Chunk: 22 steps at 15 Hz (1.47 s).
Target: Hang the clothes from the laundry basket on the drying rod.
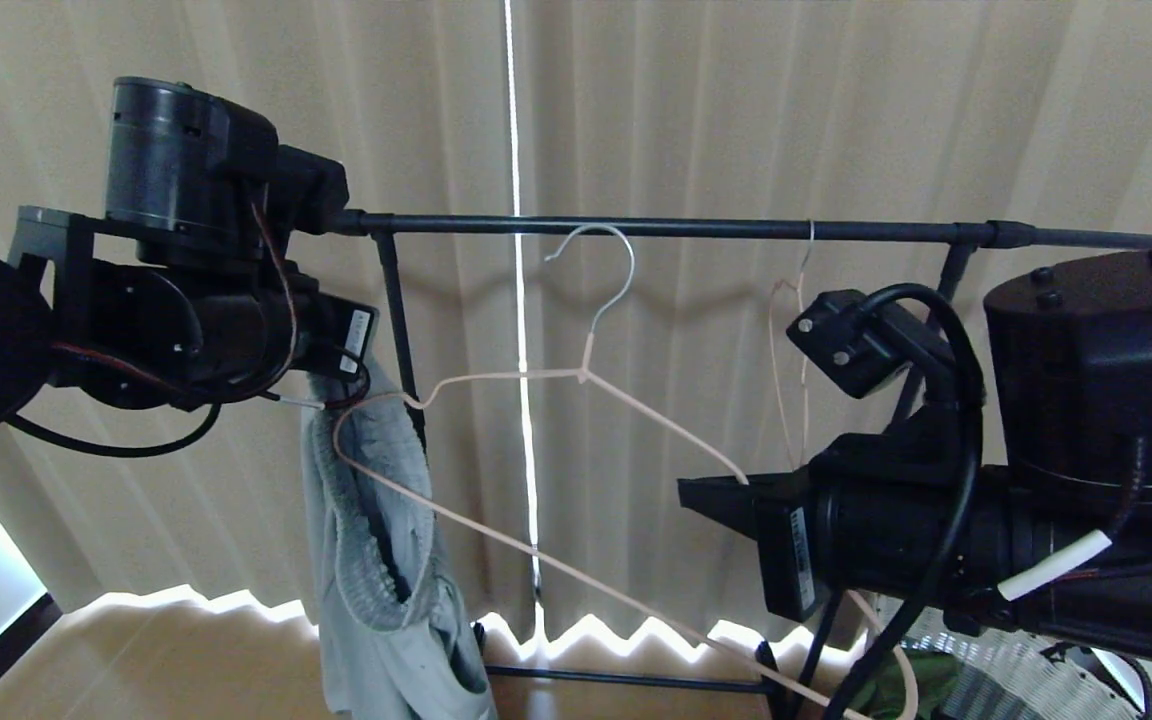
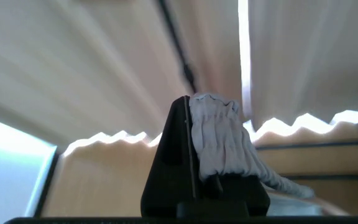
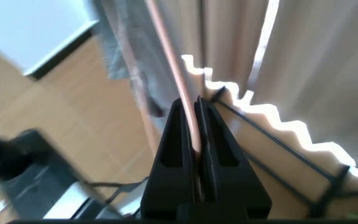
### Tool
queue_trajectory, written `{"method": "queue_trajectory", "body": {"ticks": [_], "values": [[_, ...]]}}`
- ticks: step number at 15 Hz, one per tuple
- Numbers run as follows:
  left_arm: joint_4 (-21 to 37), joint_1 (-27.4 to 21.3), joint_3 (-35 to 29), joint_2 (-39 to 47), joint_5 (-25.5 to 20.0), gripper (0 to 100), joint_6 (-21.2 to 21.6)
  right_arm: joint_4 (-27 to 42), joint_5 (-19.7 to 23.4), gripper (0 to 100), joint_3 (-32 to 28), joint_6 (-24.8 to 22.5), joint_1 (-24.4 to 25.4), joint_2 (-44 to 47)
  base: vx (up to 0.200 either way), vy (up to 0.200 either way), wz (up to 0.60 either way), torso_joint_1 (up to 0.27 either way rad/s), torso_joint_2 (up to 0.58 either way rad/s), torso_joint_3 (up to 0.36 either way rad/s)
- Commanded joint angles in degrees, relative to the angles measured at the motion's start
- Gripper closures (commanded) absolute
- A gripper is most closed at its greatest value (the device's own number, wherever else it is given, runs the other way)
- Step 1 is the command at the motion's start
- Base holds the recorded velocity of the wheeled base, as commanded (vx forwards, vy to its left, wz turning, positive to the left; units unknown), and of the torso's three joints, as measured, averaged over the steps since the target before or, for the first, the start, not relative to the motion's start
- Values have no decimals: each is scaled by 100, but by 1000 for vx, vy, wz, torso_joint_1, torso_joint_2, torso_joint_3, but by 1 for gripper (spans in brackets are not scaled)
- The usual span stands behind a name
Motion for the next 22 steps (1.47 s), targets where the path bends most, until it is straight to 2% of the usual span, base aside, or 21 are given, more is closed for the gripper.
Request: {"method": "queue_trajectory", "body": {"ticks": [1, 7, 10, 12, 16, 20, 22], "values": [[98, -3, -7, -28, 126, 100, 56, -15, -66, 100, -70, 12, 11, 105, 0, 0, 0, 0, 0, 0], [459, -73, -156, -28, 197, 100, 136, -32, -549, 100, -853, 513, 11, 843, 0, 0, 0, 0, 0, 0], [450, -38, -280, -2, 249, 100, 136, 65, -628, 100, -870, 539, 20, 825, 0, 0, 0, 0, 0, 0], [450, -73, -473, 25, 267, 100, 83, 117, -628, 100, -888, 689, 213, 799, 0, 0, 0, 0, 0, 0], [459, -249, -622, -2, 267, 100, 74, 56, -901, 100, -1222, 847, 345, 1203, 0, 0, 0, 0, 0, 0], [450, -424, -631, -37, 267, 100, 65, 56, -962, 100, -1477, 952, 345, 1485, 0, 0, 0, 0, 0, 0], [450, -662, -631, -81, 267, 100, 21, 47, -971, 100, -1644, 961, 345, 1616, 0, 0, 0, 0, 0, 0]]}}
